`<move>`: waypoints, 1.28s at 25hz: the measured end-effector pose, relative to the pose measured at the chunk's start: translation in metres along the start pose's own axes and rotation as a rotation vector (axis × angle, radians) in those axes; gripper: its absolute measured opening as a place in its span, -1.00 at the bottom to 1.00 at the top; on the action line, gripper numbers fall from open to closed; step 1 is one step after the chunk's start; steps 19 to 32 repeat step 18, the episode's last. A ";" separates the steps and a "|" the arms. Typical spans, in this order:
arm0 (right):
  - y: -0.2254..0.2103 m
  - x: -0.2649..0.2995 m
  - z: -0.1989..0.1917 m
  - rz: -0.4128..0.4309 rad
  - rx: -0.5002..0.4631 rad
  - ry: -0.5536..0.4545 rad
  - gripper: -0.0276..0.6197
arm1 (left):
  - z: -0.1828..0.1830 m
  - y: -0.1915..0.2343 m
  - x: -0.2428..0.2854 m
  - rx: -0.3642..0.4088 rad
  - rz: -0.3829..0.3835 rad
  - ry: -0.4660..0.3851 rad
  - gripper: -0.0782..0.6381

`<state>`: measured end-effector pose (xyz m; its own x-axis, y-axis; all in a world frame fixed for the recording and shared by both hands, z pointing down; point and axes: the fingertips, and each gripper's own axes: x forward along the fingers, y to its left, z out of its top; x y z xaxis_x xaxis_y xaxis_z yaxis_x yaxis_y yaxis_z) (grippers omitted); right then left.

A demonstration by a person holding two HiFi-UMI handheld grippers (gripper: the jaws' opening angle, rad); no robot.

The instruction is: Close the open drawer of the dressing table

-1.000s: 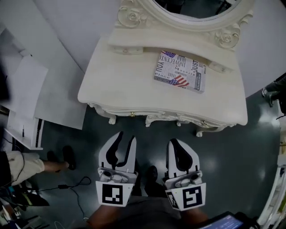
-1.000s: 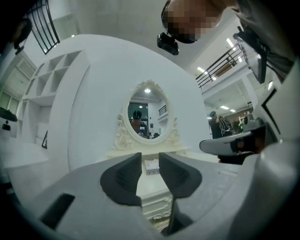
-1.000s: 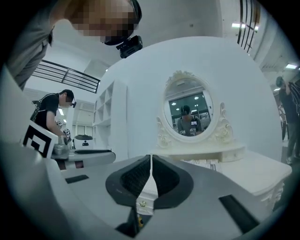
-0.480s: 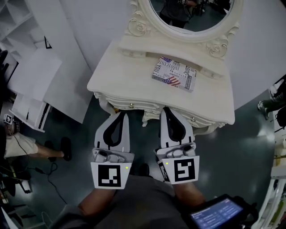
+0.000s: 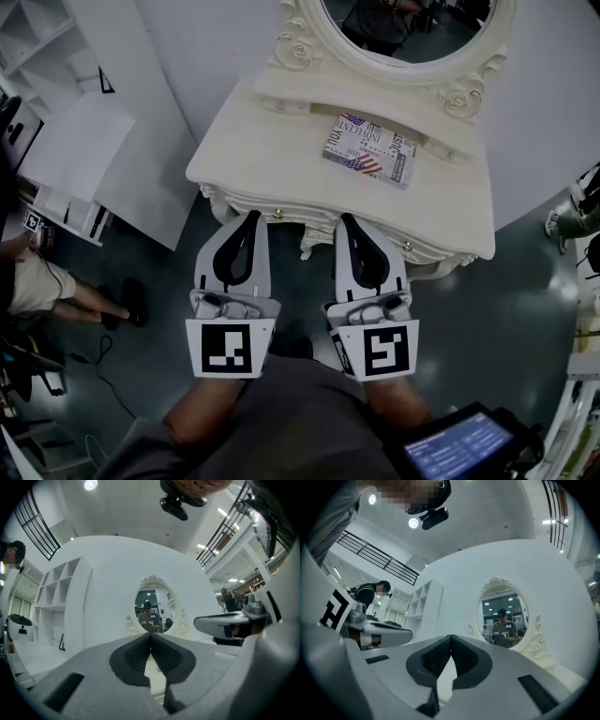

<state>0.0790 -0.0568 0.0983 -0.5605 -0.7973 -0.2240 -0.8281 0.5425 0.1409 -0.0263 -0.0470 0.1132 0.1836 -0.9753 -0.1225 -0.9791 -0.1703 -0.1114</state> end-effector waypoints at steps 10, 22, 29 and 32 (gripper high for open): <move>-0.002 -0.003 0.000 -0.006 0.005 -0.012 -0.88 | -0.002 -0.006 0.002 0.003 -0.017 0.007 -0.74; -0.005 -0.004 0.001 -0.007 0.015 -0.019 -0.88 | -0.006 -0.013 0.005 -0.002 -0.031 0.020 -0.74; -0.005 -0.004 0.001 -0.007 0.015 -0.019 -0.88 | -0.006 -0.013 0.005 -0.002 -0.031 0.020 -0.74; -0.005 -0.004 0.001 -0.007 0.015 -0.019 -0.88 | -0.006 -0.013 0.005 -0.002 -0.031 0.020 -0.74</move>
